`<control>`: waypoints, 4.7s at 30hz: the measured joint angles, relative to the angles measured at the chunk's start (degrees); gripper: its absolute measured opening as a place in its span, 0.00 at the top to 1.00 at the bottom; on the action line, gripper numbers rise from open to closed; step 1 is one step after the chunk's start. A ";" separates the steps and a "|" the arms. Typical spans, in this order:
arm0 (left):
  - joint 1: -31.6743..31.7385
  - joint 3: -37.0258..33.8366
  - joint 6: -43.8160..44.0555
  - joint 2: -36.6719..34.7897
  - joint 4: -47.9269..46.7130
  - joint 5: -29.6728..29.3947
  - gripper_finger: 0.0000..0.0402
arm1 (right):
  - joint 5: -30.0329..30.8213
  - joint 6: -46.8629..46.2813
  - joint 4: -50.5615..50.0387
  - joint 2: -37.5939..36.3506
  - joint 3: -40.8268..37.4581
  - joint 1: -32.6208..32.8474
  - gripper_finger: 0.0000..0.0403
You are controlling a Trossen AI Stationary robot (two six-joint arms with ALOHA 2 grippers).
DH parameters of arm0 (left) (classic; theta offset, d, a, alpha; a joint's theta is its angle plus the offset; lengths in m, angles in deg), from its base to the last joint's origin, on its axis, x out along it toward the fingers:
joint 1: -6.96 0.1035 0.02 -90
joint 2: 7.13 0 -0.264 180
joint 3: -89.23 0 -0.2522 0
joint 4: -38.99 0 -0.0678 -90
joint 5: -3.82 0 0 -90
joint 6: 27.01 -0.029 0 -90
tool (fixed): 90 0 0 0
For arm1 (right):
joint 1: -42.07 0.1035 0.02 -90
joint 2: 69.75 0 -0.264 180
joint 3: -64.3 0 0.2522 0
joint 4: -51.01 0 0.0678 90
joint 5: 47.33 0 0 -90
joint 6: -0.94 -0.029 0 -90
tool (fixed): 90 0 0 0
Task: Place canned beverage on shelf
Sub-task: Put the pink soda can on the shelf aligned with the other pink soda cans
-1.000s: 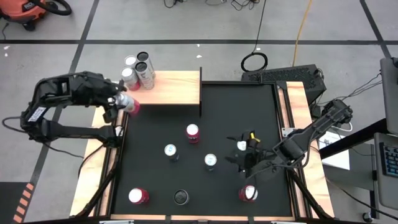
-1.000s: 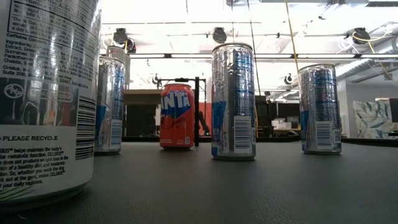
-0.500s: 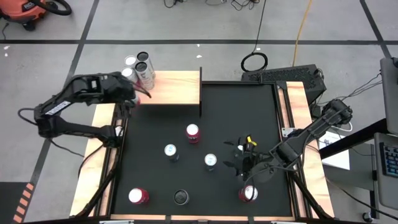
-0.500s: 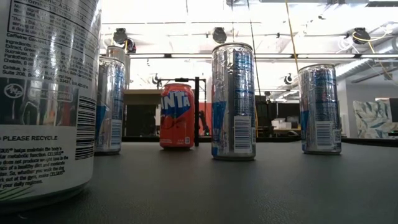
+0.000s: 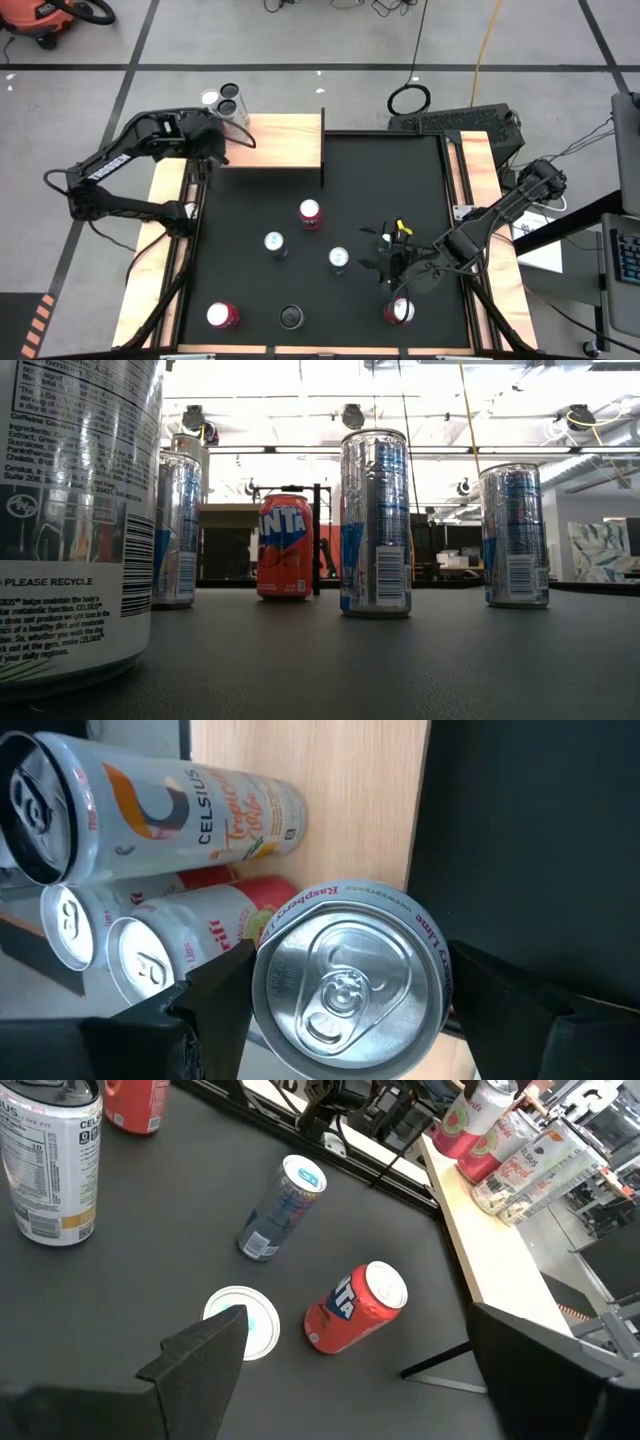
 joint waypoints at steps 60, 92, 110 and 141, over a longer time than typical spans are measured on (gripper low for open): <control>5.51 0.07 -15.61 -0.02 2.99 3.85 0.29 | -2.47 -2.52 21.81 -6.21 16.02 -15.08 0.11; 11.57 0.07 -14.53 -0.04 4.22 10.63 0.29 | -2.71 -8.03 13.30 -6.49 25.92 -20.36 0.11; 14.14 0.07 -14.49 1.55 4.57 9.85 0.29 | -6.41 -10.74 8.13 -7.40 25.92 -25.32 0.11; 14.55 0.07 -14.14 3.50 4.59 5.72 0.20 | -7.31 -11.65 4.13 -9.97 25.92 -26.29 0.11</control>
